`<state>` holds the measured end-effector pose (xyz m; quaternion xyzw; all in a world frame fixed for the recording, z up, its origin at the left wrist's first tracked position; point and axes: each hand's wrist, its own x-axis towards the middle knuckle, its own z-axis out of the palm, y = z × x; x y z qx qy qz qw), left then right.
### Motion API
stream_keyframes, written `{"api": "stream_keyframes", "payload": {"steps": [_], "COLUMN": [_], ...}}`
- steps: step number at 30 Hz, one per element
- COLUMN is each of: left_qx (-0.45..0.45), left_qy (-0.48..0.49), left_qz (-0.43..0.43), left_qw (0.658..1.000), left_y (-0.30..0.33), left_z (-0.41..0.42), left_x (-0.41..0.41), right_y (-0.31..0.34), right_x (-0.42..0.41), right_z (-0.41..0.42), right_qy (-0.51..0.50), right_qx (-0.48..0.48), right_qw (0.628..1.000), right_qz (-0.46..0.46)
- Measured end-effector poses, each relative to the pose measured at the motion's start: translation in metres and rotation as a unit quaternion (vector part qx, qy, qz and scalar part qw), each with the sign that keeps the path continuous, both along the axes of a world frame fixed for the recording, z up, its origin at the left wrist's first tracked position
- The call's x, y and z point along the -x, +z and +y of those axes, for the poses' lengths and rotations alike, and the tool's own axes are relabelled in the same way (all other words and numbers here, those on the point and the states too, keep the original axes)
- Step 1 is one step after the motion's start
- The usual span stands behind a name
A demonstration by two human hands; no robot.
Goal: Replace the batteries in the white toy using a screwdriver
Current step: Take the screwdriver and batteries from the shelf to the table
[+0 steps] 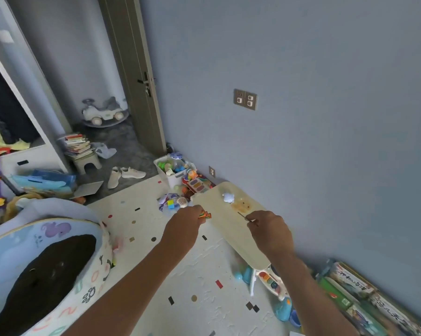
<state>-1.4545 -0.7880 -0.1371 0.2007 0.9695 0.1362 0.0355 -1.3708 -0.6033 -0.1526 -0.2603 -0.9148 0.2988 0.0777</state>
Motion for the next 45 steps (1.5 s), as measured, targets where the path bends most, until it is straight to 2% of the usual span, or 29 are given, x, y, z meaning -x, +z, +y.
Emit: {"api": "stream_keyframes", "payload": {"steps": [9,14,24,35,39,43,45], "left_qx": [-0.047,-0.069,-0.025,0.045,0.079,0.108,0.109], "left_qy": [-0.075,-0.154,-0.278,-0.335,-0.360,-0.416,-0.432], "left_qz": [-0.033,-0.035,-0.059,-0.101,-0.098,-0.083,-0.100], "left_qw": [0.996,0.985,0.958,0.936,0.924,0.899,0.890], "left_y": [-0.036,-0.056,-0.127,-0.312,-0.395,-0.481,-0.521], "left_z": [0.013,0.024,0.080,0.175,0.199,0.228,0.241], "left_x": [0.204,0.310,0.462,0.593,0.616,0.629,0.635], "right_y": [-0.011,-0.023,-0.083,-0.238,-0.302,-0.372,-0.404], "right_x": [0.175,0.260,0.388,0.505,0.523,0.537,0.543], "right_z": [0.007,-0.002,0.024,0.102,0.117,0.125,0.127], "right_qy": [-0.082,-0.158,-0.250,-0.330,-0.371,-0.413,-0.429], "right_qx": [0.017,0.046,0.091,0.146,0.154,0.170,0.185], "right_qw": [0.996,0.986,0.963,0.931,0.914,0.894,0.884], "right_qz": [-0.019,-0.016,-0.031,-0.056,-0.054,-0.037,-0.020]}}
